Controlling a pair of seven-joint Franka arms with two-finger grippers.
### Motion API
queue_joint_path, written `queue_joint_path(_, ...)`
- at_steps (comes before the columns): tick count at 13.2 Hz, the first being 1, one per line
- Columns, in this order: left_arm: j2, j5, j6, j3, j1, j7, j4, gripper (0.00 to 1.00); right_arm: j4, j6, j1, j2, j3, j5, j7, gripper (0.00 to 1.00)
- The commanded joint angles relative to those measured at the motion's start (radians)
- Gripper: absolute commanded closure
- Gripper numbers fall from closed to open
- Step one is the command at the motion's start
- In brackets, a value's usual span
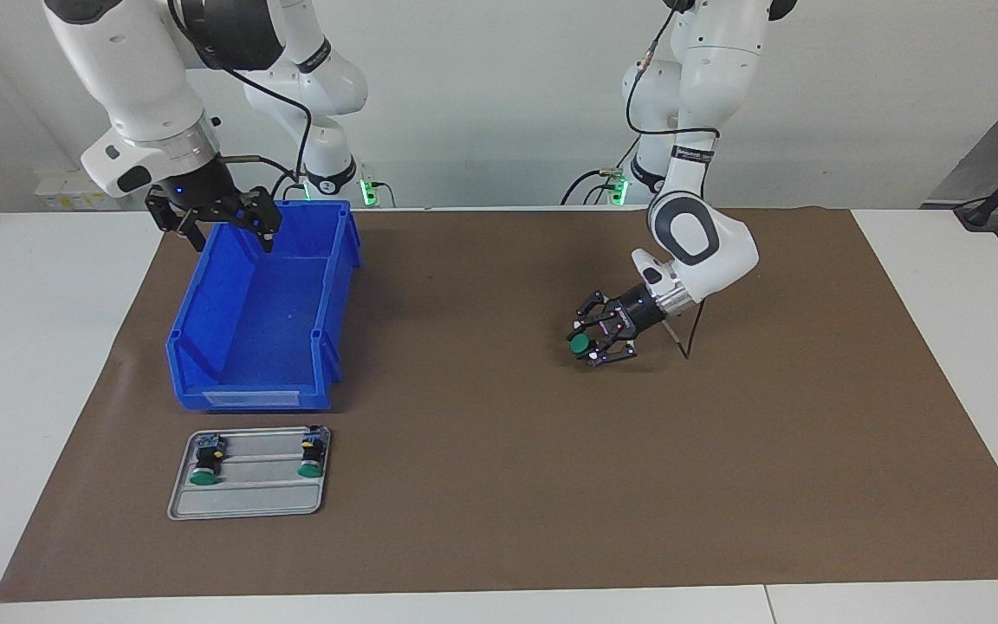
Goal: Place and press button with both arms
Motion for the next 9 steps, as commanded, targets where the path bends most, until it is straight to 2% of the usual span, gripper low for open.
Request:
queue_joint_path(1, -0.051, -0.030, -0.054, -0.003, 0.029, 0.065, -0.075, 0.85, -0.002, -0.005, -0.004, -0.004, 0.001, 0.015, -0.020, 0.00)
queue_joint_path(9, -0.034, -0.031, -0.162, -0.002, 0.135, 0.158, -0.104, 0.83, -0.002, -0.005, -0.004, -0.004, 0.001, 0.015, -0.020, 0.00)
